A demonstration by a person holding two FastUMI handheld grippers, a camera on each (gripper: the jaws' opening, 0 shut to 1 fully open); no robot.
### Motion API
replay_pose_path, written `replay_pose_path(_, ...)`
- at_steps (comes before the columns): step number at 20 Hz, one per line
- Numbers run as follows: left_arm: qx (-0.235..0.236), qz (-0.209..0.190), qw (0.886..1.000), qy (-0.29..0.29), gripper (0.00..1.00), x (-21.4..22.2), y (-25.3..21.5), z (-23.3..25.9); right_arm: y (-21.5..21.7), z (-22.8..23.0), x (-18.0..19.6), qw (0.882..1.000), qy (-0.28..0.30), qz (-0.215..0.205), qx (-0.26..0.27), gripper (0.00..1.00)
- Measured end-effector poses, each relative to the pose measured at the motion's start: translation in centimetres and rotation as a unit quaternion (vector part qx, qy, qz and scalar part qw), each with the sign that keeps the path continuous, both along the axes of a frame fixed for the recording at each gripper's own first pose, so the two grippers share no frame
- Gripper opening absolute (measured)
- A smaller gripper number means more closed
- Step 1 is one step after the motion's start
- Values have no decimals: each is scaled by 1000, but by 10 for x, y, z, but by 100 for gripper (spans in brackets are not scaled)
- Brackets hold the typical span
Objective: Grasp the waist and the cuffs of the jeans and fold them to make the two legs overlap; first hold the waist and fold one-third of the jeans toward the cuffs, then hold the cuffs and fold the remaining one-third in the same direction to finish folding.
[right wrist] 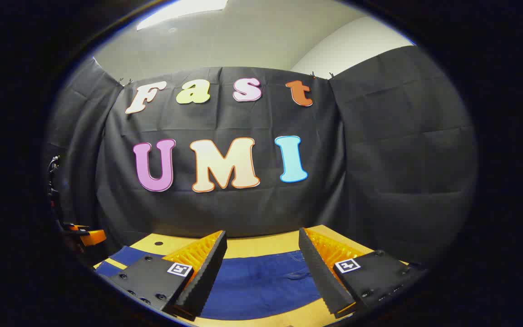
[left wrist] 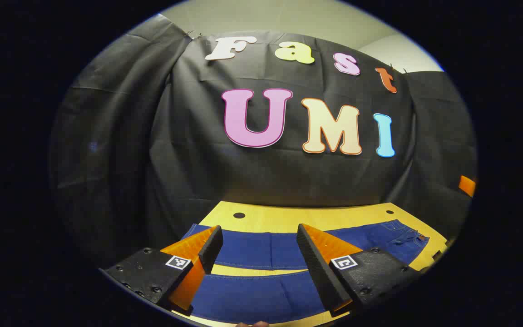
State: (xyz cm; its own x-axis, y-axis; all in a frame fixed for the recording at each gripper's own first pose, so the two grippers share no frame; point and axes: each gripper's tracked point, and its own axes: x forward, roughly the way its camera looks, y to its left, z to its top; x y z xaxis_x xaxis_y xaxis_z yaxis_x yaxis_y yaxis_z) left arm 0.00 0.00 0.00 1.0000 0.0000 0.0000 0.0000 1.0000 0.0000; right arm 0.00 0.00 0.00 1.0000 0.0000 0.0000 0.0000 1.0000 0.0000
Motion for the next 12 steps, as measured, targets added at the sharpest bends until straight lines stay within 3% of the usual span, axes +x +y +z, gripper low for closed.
replay_pose_path(4, 20, -9, 1000, 11, 96, 7, 8, -11, -13, -6, -1, 1000, 12, -16, -14, 94)
replay_pose_path(6, 37, -23, 999, 29, 96, 12, 7, -24, -18, -9, -2, 999, 19, -22, -13, 100)
replay_pose_path(12, 89, -109, 985, 102, 97, 19, -1, -74, -22, -19, -3, 999, 38, -27, -7, 94)
